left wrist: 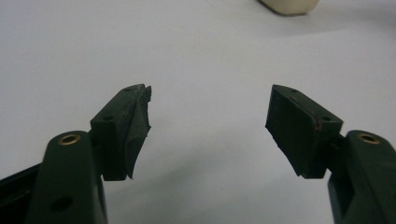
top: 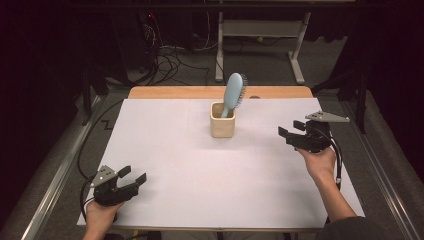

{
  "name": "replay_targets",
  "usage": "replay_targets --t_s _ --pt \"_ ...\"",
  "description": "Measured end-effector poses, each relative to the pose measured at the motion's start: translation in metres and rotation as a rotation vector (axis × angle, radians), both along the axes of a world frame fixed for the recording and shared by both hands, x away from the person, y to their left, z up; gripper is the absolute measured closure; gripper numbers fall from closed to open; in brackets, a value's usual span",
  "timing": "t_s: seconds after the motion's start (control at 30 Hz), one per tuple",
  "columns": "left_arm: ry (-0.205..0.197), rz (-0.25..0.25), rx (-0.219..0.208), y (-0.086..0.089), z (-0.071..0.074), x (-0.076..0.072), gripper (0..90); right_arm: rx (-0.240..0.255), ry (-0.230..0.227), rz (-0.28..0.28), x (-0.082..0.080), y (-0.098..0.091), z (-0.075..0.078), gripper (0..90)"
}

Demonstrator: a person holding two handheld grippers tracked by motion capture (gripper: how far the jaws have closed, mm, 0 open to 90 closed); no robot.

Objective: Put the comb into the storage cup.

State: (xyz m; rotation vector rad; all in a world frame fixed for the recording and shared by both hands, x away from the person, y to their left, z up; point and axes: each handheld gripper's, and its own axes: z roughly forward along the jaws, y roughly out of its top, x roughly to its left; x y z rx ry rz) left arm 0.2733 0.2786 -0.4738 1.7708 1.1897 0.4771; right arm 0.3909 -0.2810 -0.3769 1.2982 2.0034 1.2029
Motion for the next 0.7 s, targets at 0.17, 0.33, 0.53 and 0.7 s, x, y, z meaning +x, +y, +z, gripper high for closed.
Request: replay_targets --t_s 0.17,0.33,0.53,0.7 --pt "0.001 0.0 0.002 0.0 0.0 0.0 30.6 0.001 0.004 -0.009 -0.003 -0.006 -0.003 35.4" --pt "0.002 0.001 0.002 0.0 0.0 0.0 30.7 0.007 0.0 -0.016 -0.006 -0.012 -0.005 35.4" --pt "0.001 0.001 0.002 0.0 0.0 0.0 30.6 0.012 0.0 -0.018 -0.011 -0.015 -0.006 35.4" --pt "0.001 0.001 0.002 0.0 0.0 0.0 30.6 0.013 -0.003 -0.016 -0.014 -0.016 -0.007 35.3"
